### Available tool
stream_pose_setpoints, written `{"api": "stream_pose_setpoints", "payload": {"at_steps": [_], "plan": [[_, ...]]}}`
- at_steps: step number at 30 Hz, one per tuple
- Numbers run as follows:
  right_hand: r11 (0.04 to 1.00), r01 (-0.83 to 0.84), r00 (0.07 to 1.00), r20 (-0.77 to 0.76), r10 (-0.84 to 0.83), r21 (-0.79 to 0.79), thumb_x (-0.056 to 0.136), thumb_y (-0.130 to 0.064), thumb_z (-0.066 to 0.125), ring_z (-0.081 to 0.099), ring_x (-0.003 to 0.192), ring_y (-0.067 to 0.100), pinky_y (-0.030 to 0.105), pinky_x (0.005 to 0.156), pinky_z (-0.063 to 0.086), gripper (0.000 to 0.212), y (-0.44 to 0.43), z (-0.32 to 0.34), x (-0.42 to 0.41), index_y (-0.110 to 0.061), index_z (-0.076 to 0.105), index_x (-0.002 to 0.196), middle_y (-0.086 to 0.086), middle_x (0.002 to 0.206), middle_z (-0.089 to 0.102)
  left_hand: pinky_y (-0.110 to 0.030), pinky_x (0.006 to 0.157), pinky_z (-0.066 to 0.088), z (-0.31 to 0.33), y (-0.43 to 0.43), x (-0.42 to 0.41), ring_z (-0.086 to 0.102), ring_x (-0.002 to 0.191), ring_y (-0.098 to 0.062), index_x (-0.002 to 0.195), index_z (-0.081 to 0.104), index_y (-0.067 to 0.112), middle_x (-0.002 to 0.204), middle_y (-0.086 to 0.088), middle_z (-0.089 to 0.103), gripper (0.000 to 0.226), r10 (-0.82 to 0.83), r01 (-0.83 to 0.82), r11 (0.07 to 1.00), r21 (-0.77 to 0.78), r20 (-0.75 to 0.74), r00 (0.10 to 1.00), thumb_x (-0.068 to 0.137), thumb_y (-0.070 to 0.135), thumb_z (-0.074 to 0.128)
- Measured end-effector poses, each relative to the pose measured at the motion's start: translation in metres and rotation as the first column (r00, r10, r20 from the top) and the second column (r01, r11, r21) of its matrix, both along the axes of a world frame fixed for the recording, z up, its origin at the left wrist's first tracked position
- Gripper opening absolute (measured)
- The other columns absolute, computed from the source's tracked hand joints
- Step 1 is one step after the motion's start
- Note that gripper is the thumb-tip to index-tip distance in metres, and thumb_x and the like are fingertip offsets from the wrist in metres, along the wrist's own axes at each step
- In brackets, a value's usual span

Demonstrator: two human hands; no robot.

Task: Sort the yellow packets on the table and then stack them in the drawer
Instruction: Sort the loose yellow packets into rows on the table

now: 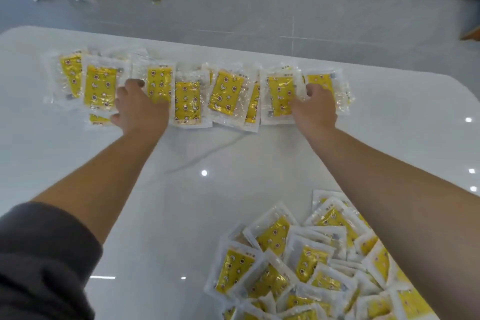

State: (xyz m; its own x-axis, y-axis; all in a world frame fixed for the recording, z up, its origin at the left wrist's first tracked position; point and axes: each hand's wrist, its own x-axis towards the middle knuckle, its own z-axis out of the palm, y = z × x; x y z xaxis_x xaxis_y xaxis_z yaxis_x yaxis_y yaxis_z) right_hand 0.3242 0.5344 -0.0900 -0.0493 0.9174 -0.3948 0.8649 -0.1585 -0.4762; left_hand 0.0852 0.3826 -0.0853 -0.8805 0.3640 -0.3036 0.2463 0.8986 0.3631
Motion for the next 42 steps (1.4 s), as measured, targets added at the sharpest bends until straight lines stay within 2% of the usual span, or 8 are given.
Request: {"api": "stream_pose_setpoints", "payload": {"at_steps": [9,14,17,20,28,33,36,42], "plan": [[0.922,-0.379,0.925,-0.025,0.378,-0.083,0.092,-0.016,0.055,0.049,0.121,0.018,0.038,0.104,0.035,0.029,-0.104,0.018,0.093,-0.019,0.058,0.121,-0.001,0.127,0.055,-0.035,0.095,0.028,0.006,-0.094,0.160,0.053,0.109,-0.015,0.116,0.053,0.021,0.113,0.007,0.054,0.026,-0.194,0.189,0.981,0.042,0.229,0.954,0.090,0.022,0.057],[0.737,-0.658,0.750,-0.048,0.659,-0.154,0.094,-0.016,0.050,0.050,0.115,0.015,0.035,0.100,0.036,0.024,-0.155,0.019,0.127,-0.021,0.061,0.115,-0.005,0.120,0.057,-0.037,0.095,0.042,0.006,-0.160,0.234,0.058,0.098,-0.013,0.108,0.056,0.024,0.102,0.013,0.051,0.020,-0.172,0.192,0.981,-0.032,0.320,0.932,0.090,0.029,0.059],[0.591,-0.785,0.613,-0.097,0.784,-0.187,0.095,-0.018,0.048,0.050,0.114,0.016,0.036,0.099,0.040,0.025,-0.182,0.017,0.142,-0.020,0.059,0.117,-0.005,0.121,0.056,-0.036,0.091,0.044,0.002,-0.191,0.265,0.058,0.096,-0.014,0.109,0.055,0.026,0.103,0.012,0.052,0.033,-0.189,0.238,0.965,-0.109,0.336,0.922,0.084,0.045,0.064],[0.518,-0.824,0.556,-0.151,0.818,-0.230,0.097,-0.022,0.047,0.051,0.113,0.017,0.036,0.094,0.045,0.026,-0.203,0.010,0.156,-0.019,0.057,0.121,-0.003,0.123,0.056,-0.033,0.090,0.040,-0.004,-0.206,0.291,0.055,0.102,-0.013,0.114,0.053,0.028,0.108,0.011,0.054,0.050,-0.295,0.357,0.912,-0.204,0.278,0.914,0.077,0.061,0.064],[0.643,-0.729,0.683,-0.172,0.710,-0.235,0.096,-0.031,0.054,0.057,0.101,0.014,0.034,0.085,0.052,0.028,-0.225,-0.006,0.169,-0.022,0.055,0.122,-0.005,0.112,0.059,-0.031,0.081,0.029,-0.017,-0.201,0.297,0.051,0.096,-0.015,0.080,0.055,0.027,0.092,0.008,0.050,0.016,-0.308,0.373,0.903,-0.214,0.283,0.908,0.084,0.040,0.065],[0.734,-0.617,0.786,-0.175,0.593,-0.284,0.093,-0.016,0.053,0.053,0.111,0.013,0.032,0.094,0.046,0.036,-0.233,-0.002,0.168,-0.020,0.052,0.129,-0.003,0.119,0.057,-0.030,0.092,0.034,-0.016,-0.216,0.275,0.043,0.116,-0.022,0.078,0.059,0.012,0.129,-0.001,0.046,0.020,-0.057,0.075,0.995,-0.066,0.245,0.968,0.084,0.026,0.071],[0.750,-0.581,0.812,-0.164,0.560,-0.315,0.091,-0.015,0.054,0.054,0.108,0.014,0.034,0.092,0.048,0.035,-0.243,-0.005,0.167,-0.020,0.053,0.126,-0.003,0.116,0.057,-0.037,0.097,0.037,-0.017,-0.218,0.261,0.043,0.120,-0.026,0.076,0.057,0.012,0.136,-0.004,0.044,0.021,-0.046,0.065,0.995,-0.075,0.232,0.972,0.084,0.024,0.071],[0.728,-0.588,0.804,-0.157,0.573,-0.353,0.091,-0.015,0.059,0.058,0.105,0.014,0.034,0.090,0.051,0.036,-0.264,-0.006,0.158,-0.019,0.053,0.127,-0.003,0.116,0.060,-0.040,0.084,0.046,-0.024,-0.217,0.243,0.052,0.080,-0.022,0.074,0.050,0.015,0.105,-0.003,0.049,0.022,-0.058,0.076,0.996,-0.052,0.292,0.955,0.087,0.022,0.067]]}}
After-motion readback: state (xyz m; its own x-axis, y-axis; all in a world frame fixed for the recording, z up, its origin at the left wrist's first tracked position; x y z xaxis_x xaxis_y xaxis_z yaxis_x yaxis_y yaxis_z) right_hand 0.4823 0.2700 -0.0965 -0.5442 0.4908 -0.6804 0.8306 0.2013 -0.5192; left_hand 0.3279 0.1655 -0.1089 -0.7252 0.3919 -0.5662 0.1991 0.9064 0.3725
